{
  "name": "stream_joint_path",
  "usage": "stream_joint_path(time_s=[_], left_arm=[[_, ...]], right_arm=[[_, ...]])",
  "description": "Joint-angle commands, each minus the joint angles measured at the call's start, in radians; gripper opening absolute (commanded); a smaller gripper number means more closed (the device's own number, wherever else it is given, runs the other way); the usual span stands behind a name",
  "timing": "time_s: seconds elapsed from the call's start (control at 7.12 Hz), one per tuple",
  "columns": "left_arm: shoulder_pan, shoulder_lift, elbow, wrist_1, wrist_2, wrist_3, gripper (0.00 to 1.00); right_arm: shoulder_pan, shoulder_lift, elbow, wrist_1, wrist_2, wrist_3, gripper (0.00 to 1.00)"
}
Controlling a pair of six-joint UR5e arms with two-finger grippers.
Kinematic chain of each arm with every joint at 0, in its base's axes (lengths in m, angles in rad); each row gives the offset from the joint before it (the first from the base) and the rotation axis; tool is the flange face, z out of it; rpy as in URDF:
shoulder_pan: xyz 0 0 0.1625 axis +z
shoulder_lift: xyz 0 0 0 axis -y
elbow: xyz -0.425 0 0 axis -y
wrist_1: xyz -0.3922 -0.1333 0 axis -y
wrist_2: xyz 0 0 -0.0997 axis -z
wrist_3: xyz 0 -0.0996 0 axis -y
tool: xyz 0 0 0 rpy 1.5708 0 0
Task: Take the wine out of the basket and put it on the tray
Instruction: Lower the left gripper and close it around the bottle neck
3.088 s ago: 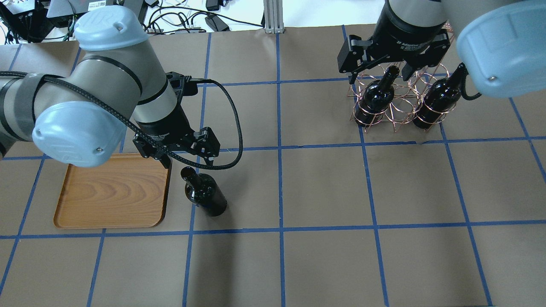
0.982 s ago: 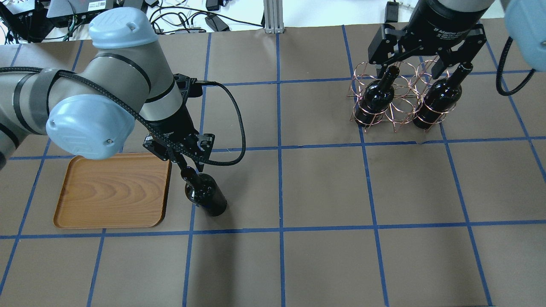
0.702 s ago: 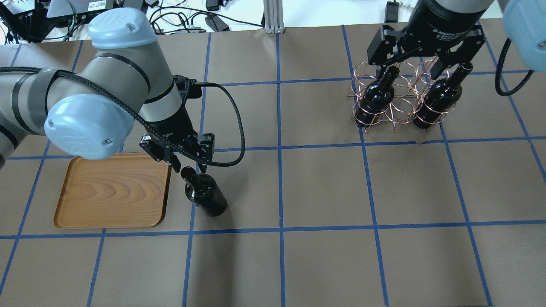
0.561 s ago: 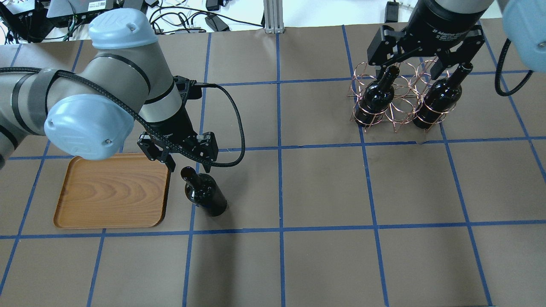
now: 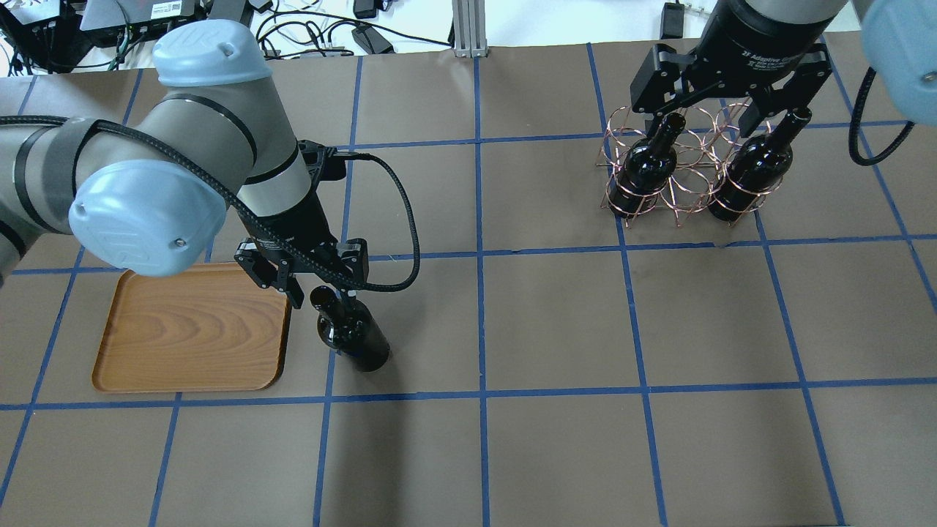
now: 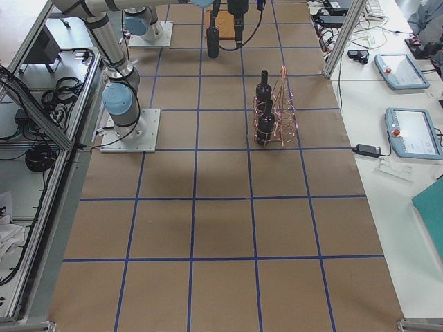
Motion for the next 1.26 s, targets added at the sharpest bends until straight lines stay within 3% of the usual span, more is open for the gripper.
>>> stream_joint_path(time_s=[0.0, 0.28, 0.42, 0.56, 0.7, 0.98, 1.12], left_arm=[[0.000, -0.019, 0.001, 0.011, 0.002, 0.006, 0.57], [0.002, -0.023, 0.003, 0.043, -0.002, 0.006, 0.57], [0.002, -0.020, 0.003, 0.043, -0.002, 0.004, 0.42], [0.002, -0.011, 0.001, 0.043, -0.004, 0.004, 0.20], [0.002, -0.008, 0.001, 0.034, -0.005, 0.006, 0.08], [-0.002, -0.005, 0.001, 0.022, -0.011, 0.004, 0.00], [0.000, -0.011, 0.003, 0.023, -0.013, 0.004, 0.77]], right_arm=[[0.000, -0.004, 0.002, 0.001, 0.004, 0.010, 1.00], [-0.001, -0.002, 0.001, 0.001, 0.003, 0.011, 1.00], [-0.001, -0.002, 0.001, 0.001, 0.001, 0.011, 1.00], [-0.001, -0.002, 0.001, 0.001, 0.001, 0.011, 1.00], [-0.001, -0.002, 0.001, 0.001, 0.001, 0.011, 1.00], [-0.001, -0.002, 0.001, 0.000, 0.001, 0.009, 1.00], [-0.001, -0.002, 0.001, 0.001, 0.001, 0.007, 1.00]])
